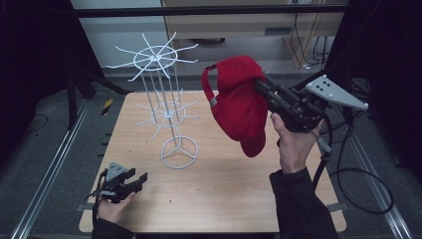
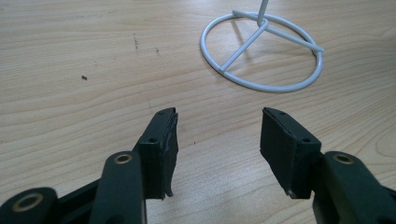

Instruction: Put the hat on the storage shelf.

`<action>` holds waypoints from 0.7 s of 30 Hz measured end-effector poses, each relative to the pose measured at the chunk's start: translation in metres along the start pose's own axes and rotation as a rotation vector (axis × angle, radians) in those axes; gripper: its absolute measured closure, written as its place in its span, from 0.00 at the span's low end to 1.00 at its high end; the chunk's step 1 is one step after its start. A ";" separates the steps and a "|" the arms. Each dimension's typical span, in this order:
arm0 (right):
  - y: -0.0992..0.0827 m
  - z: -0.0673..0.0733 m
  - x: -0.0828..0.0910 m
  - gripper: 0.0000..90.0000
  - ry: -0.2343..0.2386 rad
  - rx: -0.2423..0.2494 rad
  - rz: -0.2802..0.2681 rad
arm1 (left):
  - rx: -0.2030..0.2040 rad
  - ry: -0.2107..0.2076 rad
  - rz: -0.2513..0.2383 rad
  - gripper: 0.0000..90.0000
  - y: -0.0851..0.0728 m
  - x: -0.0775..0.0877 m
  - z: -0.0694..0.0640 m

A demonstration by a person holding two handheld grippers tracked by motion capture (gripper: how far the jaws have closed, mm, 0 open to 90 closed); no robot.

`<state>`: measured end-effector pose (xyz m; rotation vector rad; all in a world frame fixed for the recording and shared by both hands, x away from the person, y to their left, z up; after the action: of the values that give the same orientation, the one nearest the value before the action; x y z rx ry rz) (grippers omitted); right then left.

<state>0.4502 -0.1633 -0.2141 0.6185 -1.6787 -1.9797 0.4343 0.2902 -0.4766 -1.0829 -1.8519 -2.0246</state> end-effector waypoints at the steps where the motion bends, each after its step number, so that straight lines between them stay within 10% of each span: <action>1: 0.003 0.000 -0.001 0.83 -0.001 0.001 -0.007 | 0.000 0.000 -0.001 0.51 0.000 0.000 0.000; 21: 0.053 0.016 -0.017 0.83 0.033 0.005 -0.092 | -0.003 -0.002 0.000 0.51 0.000 0.000 0.000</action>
<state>0.4571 -0.1474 -0.1586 0.7389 -1.6638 -2.0181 0.4342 0.2897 -0.4767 -1.0859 -1.8509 -2.0274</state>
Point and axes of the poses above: each handheld gripper's, and its own axes: x roughly backward along the jaws, y roughly out of its top, z roughly to its left, the point moved 1 cm from there along -x, roughly forward along the jaws, and after that the axes turned 3 degrees about z, right-handed, at the moved point
